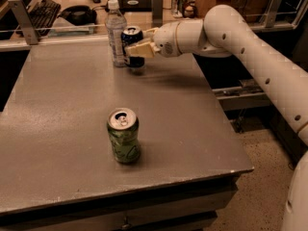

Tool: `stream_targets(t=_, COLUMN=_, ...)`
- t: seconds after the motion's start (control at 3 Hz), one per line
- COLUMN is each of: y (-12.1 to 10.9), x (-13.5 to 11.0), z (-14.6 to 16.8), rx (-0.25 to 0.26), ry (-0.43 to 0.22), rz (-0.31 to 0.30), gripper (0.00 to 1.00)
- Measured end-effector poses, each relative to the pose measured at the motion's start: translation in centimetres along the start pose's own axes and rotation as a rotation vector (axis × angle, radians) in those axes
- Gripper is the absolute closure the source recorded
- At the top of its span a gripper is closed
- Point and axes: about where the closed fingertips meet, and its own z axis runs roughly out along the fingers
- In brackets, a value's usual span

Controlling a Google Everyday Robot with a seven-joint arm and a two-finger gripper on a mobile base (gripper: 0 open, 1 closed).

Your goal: Move pepsi can near blue plastic bottle

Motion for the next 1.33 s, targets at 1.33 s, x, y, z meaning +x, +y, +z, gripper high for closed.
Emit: stream_targets(t=1.33, y=2.7, x=1.7, z=-4.3, rx=-0.008, ry=0.028, rz=0.012, gripper=0.00)
